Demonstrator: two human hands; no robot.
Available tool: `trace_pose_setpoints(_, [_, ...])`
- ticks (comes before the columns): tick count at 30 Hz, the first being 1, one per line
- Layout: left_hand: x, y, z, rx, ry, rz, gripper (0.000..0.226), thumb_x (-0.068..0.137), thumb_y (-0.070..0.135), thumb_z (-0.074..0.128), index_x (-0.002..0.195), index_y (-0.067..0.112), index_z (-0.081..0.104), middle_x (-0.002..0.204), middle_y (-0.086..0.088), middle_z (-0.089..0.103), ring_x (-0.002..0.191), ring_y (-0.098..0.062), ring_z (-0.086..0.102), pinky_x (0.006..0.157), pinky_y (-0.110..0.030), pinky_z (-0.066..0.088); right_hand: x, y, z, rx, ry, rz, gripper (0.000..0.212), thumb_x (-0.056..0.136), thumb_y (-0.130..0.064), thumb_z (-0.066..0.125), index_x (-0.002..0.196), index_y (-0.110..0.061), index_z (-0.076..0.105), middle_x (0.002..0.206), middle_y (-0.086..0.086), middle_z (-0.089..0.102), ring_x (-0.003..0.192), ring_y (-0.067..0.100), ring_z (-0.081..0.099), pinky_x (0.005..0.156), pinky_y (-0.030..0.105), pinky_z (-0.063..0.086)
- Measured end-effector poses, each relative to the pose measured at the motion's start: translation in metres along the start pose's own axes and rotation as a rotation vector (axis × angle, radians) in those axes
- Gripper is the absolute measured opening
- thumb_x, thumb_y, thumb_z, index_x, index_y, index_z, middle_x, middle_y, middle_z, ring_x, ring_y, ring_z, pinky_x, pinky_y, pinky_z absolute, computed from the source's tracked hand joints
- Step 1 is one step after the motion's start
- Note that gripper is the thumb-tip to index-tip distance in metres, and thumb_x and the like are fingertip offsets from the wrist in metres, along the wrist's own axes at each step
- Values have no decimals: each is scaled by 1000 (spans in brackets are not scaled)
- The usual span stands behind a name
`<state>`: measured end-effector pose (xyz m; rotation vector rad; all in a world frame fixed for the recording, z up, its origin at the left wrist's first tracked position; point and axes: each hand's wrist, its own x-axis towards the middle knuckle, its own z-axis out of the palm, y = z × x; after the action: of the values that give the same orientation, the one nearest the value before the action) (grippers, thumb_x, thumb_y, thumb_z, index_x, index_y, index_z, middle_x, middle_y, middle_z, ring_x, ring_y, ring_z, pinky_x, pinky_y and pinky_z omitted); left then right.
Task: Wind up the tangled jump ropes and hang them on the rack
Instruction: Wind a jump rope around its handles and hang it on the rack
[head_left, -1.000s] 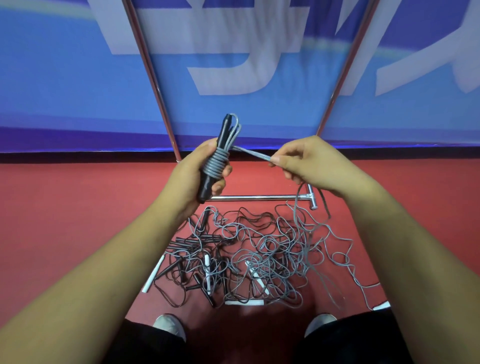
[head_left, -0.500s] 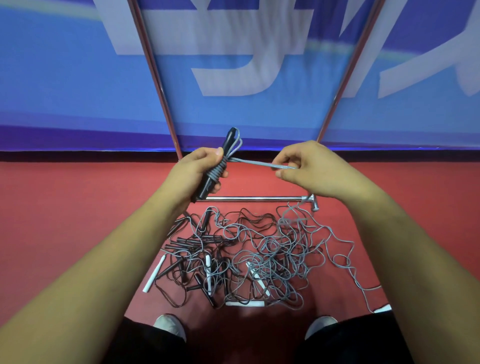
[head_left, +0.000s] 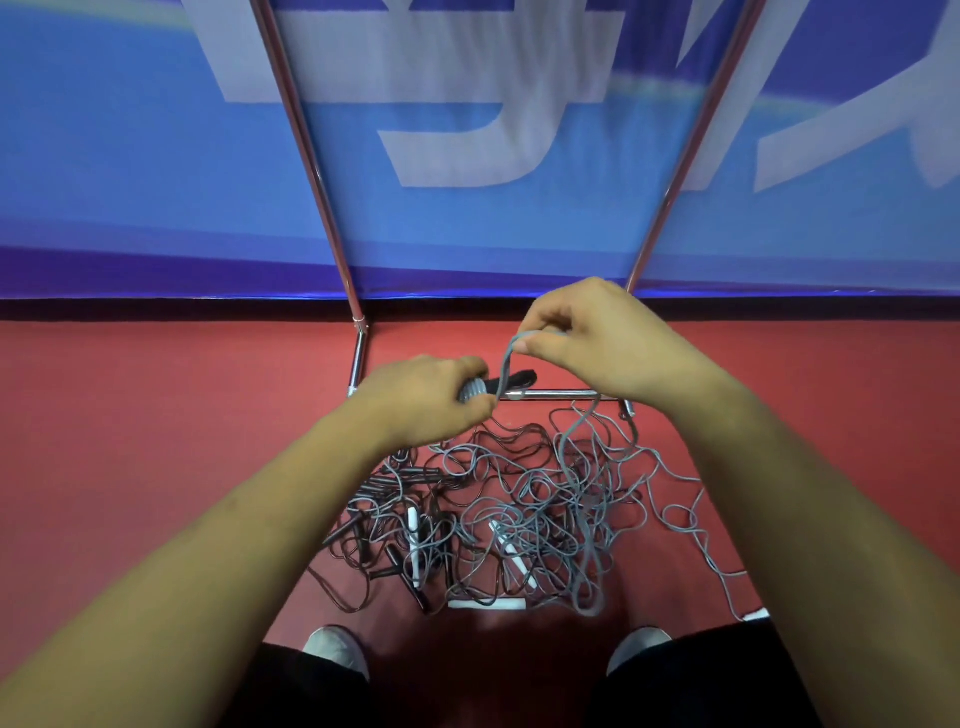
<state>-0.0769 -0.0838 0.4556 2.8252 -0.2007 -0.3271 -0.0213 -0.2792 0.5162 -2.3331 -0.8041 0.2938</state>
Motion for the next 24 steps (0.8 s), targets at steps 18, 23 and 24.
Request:
trace_pose_setpoints(18, [-16,14,-2,-873,-102,279,22,91,38,57,72,42,68,61,1,53,52,-12,45,50,-23,39,1,40,-16,252,128,131,13,80,-24,81,80,-12,75,63,0,65,56,8,49,55,23,39])
trace_pose_setpoints(23, [-11,14,-5,-1246,-70,269,38,88,42,45,97,8,60,57,-11,55,38,-16,40,41,-17,31,0,43,-11,269,50,166,12,88,-23,74,78,-18,72,57,-5,62,47,8,48,48,18,40])
trace_pose_setpoints(24, [-9,13,-6,-1335,-49,260,38,90,38,41,99,6,58,55,-12,54,37,-16,38,40,-18,30,0,42,-10,274,41,174,12,89,-24,73,78,-20,72,56,-5,61,47,8,48,48,20,39])
